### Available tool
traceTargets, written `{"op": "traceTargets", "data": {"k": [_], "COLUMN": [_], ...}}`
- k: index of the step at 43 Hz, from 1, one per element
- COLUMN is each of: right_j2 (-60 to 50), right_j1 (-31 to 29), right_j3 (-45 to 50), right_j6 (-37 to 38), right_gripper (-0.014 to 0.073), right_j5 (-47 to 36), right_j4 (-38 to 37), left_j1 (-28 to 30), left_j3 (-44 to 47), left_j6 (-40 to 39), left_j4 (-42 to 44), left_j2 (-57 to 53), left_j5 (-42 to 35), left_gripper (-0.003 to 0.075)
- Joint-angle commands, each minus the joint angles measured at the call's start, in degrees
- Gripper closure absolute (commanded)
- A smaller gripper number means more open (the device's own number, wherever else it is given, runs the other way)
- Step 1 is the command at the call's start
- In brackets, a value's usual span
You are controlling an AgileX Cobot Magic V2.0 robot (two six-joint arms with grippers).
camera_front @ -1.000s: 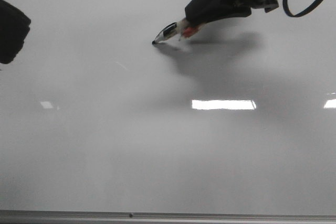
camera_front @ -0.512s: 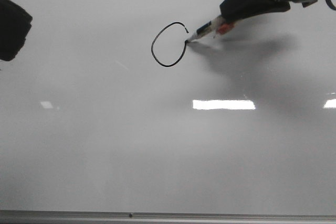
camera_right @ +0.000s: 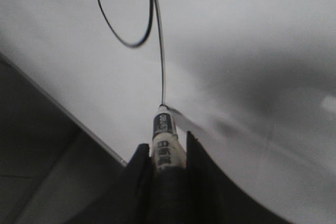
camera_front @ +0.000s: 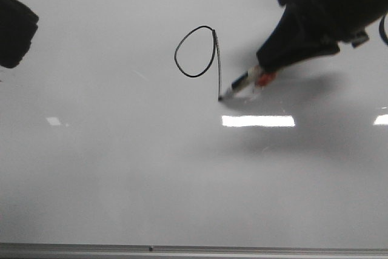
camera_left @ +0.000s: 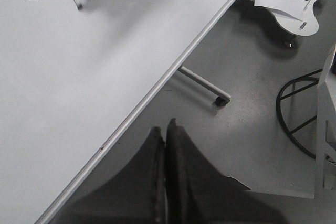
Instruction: Write number 9 on whiteboard
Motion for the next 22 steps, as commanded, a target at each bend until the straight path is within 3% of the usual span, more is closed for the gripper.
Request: {"op": "traceTargets", "data": {"k": [1,9,12,16,19,22], "right_j2": [0.3,-1.7,-4.3,-7.7,-9.1,-9.9], "right_j1": [1.5,2.1,2.4,3.1,4.1,5.7], "right_j3": [0.8,1.8,1.1,-1.1,-3.4,-5.7], "right_j6": [-0.2,-0.4,-1.3,-3.4,-3.9,-3.8], "right_gripper": [0.0654,0.0654,0.0654,0.0654,0.0654,0.0654], "right_j5": [-7.2,-0.9,4.6,13.9,20.8,25.0], "right_j4": [0.3,0.4,0.4,-0.4,-2.3,-4.4], "left_j1": [0.2,0.2,0.2,0.0,0.0,-0.6], "left_j3": [-1.4,-1.4,-1.6,-2.2,-3.6,-5.9], "left_j6": [-0.4,-0.4,-0.3,-0.1,0.1,0.2], "left_j4": [-3.5,-3.5,-3.3,-2.7,-1.9,-0.7], "left_j2": [-0.7,-0.7,-0.7,-0.6,0.2,2.1], "left_j5": [-1.3,-1.0,0.3,0.8,1.0,2.2], "left_gripper": [0.0739,0.0734,0.0685,0.0509,0.0286,0.0129]}}
